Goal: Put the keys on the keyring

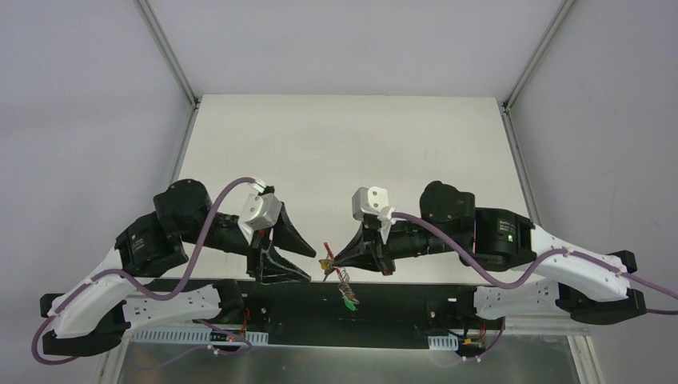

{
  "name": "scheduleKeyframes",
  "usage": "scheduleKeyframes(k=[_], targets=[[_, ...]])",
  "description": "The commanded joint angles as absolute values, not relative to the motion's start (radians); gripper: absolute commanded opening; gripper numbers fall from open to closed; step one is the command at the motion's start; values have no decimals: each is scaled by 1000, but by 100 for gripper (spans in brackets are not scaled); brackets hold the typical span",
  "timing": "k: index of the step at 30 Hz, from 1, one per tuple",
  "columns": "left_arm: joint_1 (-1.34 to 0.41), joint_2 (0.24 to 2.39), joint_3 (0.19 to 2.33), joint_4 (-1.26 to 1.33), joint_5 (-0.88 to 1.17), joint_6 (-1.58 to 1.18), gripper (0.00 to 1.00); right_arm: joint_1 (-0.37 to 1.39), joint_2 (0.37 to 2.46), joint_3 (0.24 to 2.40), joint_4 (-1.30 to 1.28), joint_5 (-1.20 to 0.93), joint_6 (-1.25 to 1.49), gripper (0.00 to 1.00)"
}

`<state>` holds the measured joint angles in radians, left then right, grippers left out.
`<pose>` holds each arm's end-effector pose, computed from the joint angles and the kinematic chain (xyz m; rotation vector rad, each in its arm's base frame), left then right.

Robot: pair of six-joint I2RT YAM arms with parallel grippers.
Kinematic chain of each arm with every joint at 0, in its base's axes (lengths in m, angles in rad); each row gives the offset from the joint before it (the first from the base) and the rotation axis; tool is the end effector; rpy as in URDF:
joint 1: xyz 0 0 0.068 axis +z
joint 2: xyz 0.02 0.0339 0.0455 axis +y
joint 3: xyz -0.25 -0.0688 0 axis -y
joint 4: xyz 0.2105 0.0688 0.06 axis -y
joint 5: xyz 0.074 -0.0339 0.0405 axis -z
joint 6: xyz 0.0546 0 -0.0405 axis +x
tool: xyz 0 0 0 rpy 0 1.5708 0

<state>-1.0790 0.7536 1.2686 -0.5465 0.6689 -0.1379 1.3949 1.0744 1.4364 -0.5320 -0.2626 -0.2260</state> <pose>0.0212 -0.1113 0.4368 1.2903 1.2649 -1.4367 0.0213 0.2008 0.4425 -1.4834 1.1265 1.0649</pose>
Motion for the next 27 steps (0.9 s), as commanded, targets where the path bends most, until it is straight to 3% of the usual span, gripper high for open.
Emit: scheduleKeyframes(k=[1,14,20,27], targets=[[-1078,741,1239,-441,631,-130,49,1414,1015,1407,-349,-199,-178,0],[-1078,756,1203,-320,605,-143,52,1453,962,1330,-220,-107,-172,0],[-1078,763,1196,-302,630,-155,45,1462,955,1323,-195,-92,-177,0],[-1078,764,1185,-286,664,-162,25,1472,948,1320,-179,-77,-177,0]])
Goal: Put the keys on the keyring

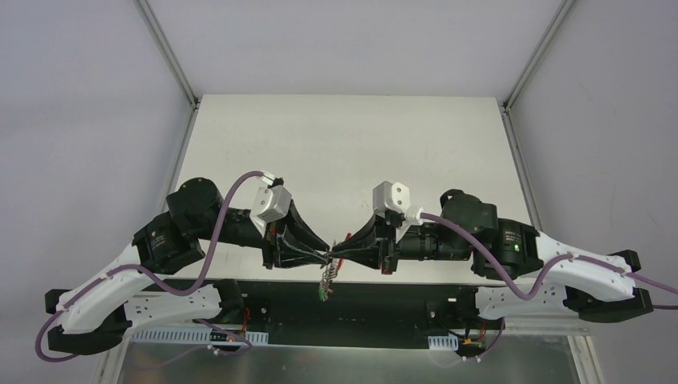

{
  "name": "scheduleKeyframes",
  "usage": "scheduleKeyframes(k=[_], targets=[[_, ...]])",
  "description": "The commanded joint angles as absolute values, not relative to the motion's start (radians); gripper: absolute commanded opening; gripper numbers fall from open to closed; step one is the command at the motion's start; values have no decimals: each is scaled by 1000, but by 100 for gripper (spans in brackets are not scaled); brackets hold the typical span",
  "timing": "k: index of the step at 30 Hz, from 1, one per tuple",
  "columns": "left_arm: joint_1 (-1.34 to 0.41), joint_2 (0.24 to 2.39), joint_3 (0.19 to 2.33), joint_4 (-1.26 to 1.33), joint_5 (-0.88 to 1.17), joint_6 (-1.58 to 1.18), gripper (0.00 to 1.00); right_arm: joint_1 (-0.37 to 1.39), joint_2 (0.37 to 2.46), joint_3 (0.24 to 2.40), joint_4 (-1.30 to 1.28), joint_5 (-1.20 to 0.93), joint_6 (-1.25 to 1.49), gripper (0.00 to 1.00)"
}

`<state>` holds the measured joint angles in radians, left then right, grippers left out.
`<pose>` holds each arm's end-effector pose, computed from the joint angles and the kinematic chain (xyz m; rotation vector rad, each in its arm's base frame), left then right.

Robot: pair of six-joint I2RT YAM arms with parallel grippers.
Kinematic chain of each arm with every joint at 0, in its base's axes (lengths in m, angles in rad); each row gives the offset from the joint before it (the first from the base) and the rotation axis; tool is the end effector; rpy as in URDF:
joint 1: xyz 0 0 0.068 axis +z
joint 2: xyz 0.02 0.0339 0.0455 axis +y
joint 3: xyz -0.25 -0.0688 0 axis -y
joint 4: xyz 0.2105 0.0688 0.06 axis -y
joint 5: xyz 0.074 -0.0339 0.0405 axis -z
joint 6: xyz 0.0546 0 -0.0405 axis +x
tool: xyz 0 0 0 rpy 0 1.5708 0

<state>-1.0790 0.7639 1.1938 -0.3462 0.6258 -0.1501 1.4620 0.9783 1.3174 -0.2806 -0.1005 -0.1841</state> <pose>0.0302 -0.1241 0.4386 1.2131 1.1717 -1.4180 0.0149 0.1865 0.4550 -1.2415 1.0340 1.0853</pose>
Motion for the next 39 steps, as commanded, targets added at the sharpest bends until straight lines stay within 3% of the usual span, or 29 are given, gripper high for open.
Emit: scheduleKeyframes(k=[1,12,31,39], targets=[[-1078,766,1184,-284,670,-161,23,1475,948,1320,-176,-74,-179,0],[-1079,767,1184,-278,701,-162,4,1491,936,1298,-128,-38,-194,0],[-1078,776,1169,-258,746,-169,4,1553,881,1108,239,83,-318,0],[-1078,763,1162,-258,737,-170,7,1577,866,1081,277,108,-347,0]])
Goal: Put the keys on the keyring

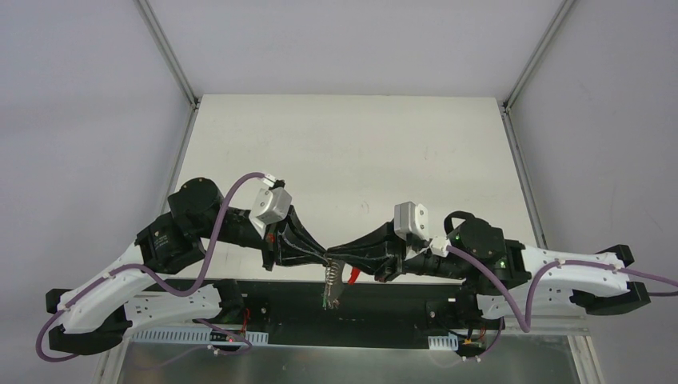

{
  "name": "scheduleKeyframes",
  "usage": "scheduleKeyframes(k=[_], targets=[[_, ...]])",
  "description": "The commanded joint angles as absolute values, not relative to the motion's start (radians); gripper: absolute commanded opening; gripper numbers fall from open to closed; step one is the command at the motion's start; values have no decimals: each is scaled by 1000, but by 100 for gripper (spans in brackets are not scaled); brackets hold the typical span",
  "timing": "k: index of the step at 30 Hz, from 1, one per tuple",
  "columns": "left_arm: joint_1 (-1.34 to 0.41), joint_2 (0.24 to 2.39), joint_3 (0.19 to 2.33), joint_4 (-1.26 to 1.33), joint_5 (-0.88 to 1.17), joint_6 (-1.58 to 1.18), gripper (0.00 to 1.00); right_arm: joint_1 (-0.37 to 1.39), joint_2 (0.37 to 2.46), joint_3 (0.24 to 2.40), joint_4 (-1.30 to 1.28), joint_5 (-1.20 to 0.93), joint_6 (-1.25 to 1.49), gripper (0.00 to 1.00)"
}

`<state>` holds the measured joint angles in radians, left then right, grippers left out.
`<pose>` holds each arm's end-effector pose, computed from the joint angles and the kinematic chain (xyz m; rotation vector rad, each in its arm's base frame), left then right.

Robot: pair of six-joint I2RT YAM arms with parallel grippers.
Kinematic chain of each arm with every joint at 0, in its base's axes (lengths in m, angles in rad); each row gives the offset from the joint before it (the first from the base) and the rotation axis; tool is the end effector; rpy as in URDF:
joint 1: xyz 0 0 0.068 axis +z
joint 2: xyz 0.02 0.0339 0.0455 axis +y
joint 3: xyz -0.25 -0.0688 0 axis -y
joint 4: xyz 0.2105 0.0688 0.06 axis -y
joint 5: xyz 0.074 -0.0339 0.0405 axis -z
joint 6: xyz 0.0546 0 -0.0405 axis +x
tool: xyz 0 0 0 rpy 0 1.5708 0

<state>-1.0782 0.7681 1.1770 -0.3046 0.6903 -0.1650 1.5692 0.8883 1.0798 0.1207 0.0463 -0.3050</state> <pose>0.0285 -0.1265 0.4380 1.2521 1.1305 -1.4708 0.0028 0.1799 0.4460 -1.0478 0.8225 1.0556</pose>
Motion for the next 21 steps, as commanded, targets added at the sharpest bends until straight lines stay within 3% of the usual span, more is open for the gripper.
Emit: scheduleKeyframes(k=[1,12,21], targets=[[-1078,760,1161,-258,734,-172,7,1582,862,1080,278,116,-349,0],[-1078,766,1164,-254,751,-181,11,1633,849,1069,308,154,-385,0],[-1078,744,1177,-254,705,-180,50,1645,844,1078,275,155,-380,0]])
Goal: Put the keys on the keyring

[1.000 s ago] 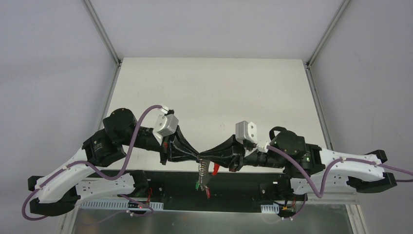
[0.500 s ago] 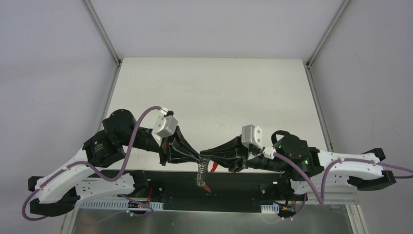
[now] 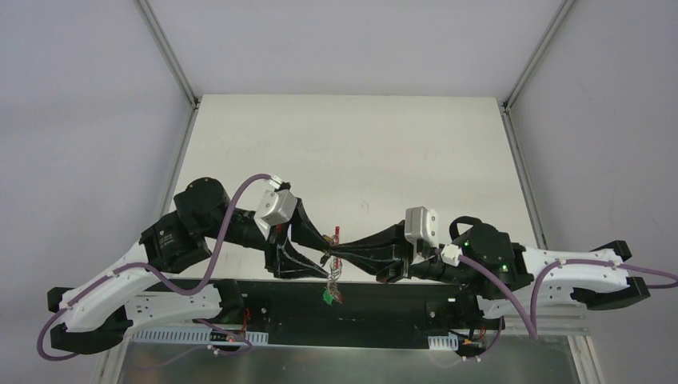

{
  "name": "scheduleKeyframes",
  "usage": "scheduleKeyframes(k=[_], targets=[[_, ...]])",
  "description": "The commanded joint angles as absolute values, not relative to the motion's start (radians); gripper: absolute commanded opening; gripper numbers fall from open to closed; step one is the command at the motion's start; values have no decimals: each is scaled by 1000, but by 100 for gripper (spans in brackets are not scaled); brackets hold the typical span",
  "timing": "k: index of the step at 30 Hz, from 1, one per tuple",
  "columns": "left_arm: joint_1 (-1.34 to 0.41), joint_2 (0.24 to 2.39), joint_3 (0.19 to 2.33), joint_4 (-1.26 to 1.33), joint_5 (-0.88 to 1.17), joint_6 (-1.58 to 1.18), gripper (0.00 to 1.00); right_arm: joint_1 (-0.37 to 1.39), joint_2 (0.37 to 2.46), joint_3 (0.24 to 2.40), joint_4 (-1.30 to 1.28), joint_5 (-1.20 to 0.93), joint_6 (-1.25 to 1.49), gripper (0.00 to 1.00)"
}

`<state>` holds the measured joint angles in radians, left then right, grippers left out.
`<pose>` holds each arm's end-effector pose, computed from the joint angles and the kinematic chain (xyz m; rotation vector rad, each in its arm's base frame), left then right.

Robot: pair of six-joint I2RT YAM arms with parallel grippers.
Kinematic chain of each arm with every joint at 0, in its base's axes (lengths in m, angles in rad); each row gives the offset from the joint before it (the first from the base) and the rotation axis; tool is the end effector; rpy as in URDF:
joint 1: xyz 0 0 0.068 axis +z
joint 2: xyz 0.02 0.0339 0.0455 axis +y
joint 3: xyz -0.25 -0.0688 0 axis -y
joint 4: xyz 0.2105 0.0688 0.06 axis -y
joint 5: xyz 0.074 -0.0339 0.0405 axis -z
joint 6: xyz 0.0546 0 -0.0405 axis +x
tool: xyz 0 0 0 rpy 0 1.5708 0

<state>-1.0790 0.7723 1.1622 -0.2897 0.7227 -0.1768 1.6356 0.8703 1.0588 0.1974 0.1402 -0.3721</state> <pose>0.0282 -0.1292 0.4350 1.2759 1.1279 -1.5011 -0.0036 0.1732 0.4512 -0.9806 0.7783 1.0219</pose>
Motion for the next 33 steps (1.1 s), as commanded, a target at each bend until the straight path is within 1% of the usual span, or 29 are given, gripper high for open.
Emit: scheduleKeyframes(k=[1,3,7,23,28,33], targets=[[-1078,736,1186,-253,700,-178,52,1646,843,1078,271,158,-378,0],[-1078,721,1200,-253,688,-175,55,1647,838,1073,267,158,-375,0],[-1079,707,1221,-254,673,-168,56,1648,833,1068,265,160,-370,0],[-1078,730,1209,-190,676,-189,54,1652,854,1071,290,168,-379,0],[-1078,741,1206,-169,688,-195,52,1651,859,1069,297,168,-379,0],[-1079,751,1202,-145,701,-208,46,1652,861,1070,300,167,-379,0]])
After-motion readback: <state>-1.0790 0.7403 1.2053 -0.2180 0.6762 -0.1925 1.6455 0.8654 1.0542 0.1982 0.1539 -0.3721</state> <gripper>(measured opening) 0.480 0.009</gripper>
